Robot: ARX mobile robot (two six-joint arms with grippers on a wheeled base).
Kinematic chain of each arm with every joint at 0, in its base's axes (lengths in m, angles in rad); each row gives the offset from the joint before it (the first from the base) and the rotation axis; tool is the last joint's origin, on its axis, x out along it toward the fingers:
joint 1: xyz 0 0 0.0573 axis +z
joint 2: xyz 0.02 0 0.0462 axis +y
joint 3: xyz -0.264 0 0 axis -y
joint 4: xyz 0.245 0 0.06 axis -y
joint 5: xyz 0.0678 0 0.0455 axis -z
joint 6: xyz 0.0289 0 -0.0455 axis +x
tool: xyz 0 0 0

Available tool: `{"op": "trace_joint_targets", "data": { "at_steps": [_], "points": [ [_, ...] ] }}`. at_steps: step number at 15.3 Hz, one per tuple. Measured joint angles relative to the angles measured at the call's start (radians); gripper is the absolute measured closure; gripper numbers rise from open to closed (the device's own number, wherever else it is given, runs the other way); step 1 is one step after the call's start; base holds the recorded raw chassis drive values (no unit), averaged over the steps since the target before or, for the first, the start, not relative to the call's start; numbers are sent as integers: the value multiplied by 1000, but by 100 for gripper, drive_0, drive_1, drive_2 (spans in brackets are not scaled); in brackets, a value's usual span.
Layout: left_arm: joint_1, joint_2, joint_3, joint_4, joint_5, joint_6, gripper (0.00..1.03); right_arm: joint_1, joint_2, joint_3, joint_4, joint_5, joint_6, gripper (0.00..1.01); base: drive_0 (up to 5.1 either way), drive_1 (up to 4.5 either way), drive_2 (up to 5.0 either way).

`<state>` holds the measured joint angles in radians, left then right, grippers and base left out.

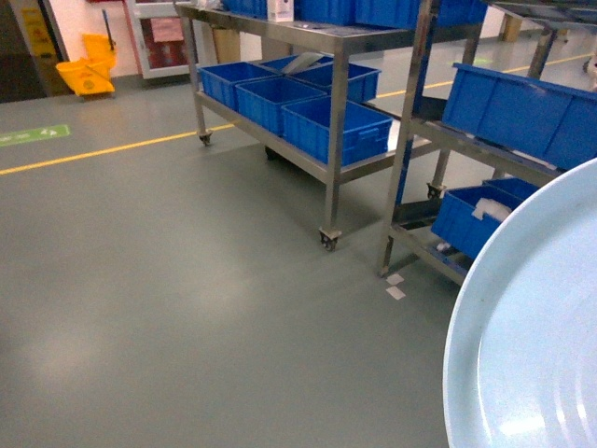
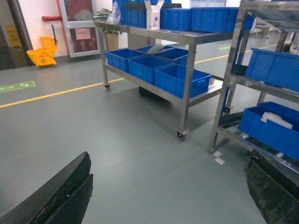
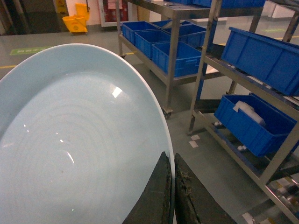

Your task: Place blue tray on left shelf second layer neatly

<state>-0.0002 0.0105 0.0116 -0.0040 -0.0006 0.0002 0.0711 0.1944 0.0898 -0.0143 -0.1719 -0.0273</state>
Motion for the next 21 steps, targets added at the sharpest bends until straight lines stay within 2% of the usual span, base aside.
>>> {"op": "trace_joint_targets", "data": {
  "at_steps": [21],
  "points": [
    [0, 0, 0, 0, 0, 0, 5, 0, 0, 0, 0, 0, 0, 99, -159, -159, -159]
  ]
}}
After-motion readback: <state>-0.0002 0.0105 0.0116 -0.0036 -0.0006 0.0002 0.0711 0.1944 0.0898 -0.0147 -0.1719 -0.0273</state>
